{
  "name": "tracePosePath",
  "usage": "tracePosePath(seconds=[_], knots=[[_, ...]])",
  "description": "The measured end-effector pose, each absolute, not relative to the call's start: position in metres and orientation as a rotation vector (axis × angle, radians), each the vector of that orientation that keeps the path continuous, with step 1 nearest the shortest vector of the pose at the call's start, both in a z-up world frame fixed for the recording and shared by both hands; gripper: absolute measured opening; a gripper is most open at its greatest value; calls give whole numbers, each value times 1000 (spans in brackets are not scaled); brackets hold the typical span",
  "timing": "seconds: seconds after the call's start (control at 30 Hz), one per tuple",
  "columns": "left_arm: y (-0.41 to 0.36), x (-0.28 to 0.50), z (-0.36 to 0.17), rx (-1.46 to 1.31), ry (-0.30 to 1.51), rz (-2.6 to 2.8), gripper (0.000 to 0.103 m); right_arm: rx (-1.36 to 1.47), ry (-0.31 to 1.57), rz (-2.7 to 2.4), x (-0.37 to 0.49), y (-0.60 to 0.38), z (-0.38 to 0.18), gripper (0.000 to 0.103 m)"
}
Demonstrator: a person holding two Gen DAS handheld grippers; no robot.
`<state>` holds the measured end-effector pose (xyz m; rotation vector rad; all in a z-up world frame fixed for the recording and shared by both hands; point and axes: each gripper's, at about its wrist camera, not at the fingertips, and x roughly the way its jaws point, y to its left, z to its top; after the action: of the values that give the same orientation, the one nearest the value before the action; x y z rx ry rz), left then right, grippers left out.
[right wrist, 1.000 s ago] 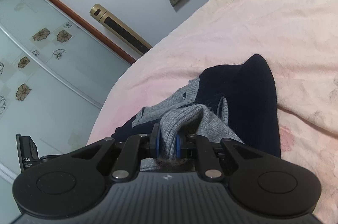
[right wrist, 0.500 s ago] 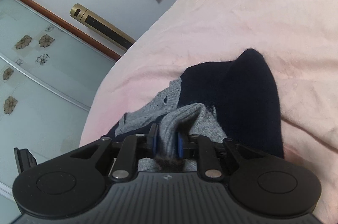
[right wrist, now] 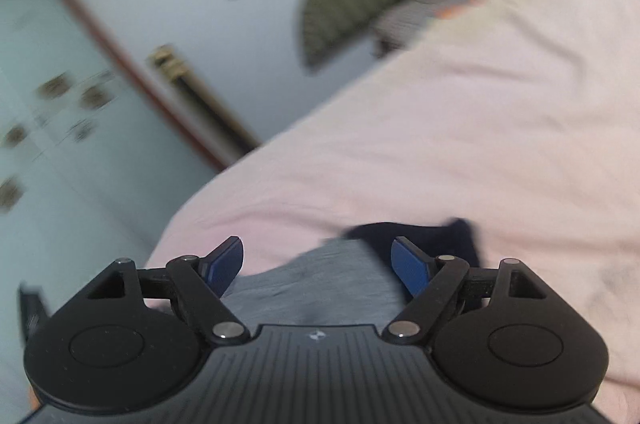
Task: Fold small clothes
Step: 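Lay the grey hem over the collar and open both tools, then lift both open tools away from the folded sweater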
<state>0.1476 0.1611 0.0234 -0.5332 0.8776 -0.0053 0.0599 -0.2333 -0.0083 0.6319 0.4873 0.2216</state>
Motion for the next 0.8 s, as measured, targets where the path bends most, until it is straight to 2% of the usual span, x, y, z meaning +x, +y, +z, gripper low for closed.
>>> tracePosePath(seconds=[0.13, 0.23, 0.3, 0.47, 0.6, 0.7, 0.8], knots=[[162, 142, 33, -504, 842, 24, 79, 573, 626, 471, 77, -195, -15, 82], [156, 136, 35, -431, 852, 34, 79, 481, 720, 365, 92, -180, -33, 81], [154, 128, 35, -352, 853, 60, 79, 416, 694, 224, 95, -186, -36, 81], [153, 101, 38, -166, 814, 69, 82, 454, 593, -22, 81, -226, -24, 82], [152, 87, 37, -108, 799, 13, 86, 351, 546, 9, 68, -214, -11, 82], [148, 88, 28, -56, 819, 36, 86, 232, 623, 89, 76, -186, -18, 85], [156, 88, 21, -30, 848, 103, 85, 89, 695, -108, 87, -169, -34, 85]])
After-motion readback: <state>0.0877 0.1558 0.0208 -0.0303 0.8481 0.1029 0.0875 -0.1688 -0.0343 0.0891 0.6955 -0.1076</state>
